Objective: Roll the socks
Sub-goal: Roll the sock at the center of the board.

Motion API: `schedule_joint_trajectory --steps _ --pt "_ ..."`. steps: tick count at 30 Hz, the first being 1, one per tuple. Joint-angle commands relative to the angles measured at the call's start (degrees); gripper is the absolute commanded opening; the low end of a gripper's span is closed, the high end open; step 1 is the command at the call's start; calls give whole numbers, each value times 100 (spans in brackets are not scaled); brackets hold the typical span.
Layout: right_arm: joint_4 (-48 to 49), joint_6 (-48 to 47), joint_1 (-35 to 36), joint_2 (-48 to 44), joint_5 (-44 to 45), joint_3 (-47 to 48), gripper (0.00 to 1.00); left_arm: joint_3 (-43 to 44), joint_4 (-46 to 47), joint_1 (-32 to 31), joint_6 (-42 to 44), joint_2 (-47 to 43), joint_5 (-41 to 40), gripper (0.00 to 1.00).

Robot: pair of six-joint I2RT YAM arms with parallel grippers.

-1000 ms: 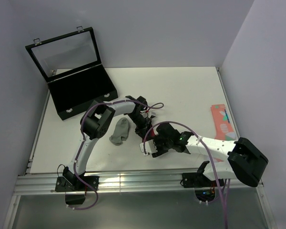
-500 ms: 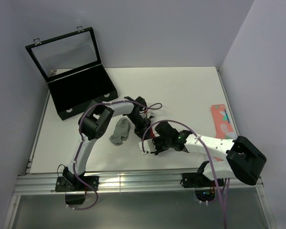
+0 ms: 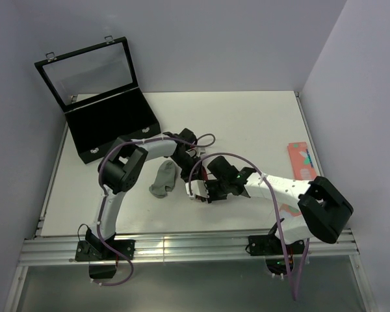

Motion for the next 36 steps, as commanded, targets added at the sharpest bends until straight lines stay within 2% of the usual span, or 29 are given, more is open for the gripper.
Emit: schedule_joint_trajectory --steps 1,5,11,16,27,33,36 --pt "-717 290 -27 131 -298 59 11 -282 1189 343 17 -300 -1534 23" --pt "-699 370 -18 271 -245 86 11 -406 1787 370 -54 -617 -1455 29" --pt "-647 466 -27 280 -218 77 11 -371 1858 414 -203 -644 -1701 29" --pt "-699 510 -53 368 -306 147 11 -967 2604 572 -432 -986 -1648 32" --pt "-1042 572 -203 632 -526 489 10 -1626 3738 703 -519 -1768 -1306 37" --pt "-1270 563 -352 816 -790 718 10 -2610 4713 905 -1082 -2594 -1885 38" --pt "-1481 554 -405 992 -930 946 10 -2910 4777 950 -1153 -3007 -2394 37"
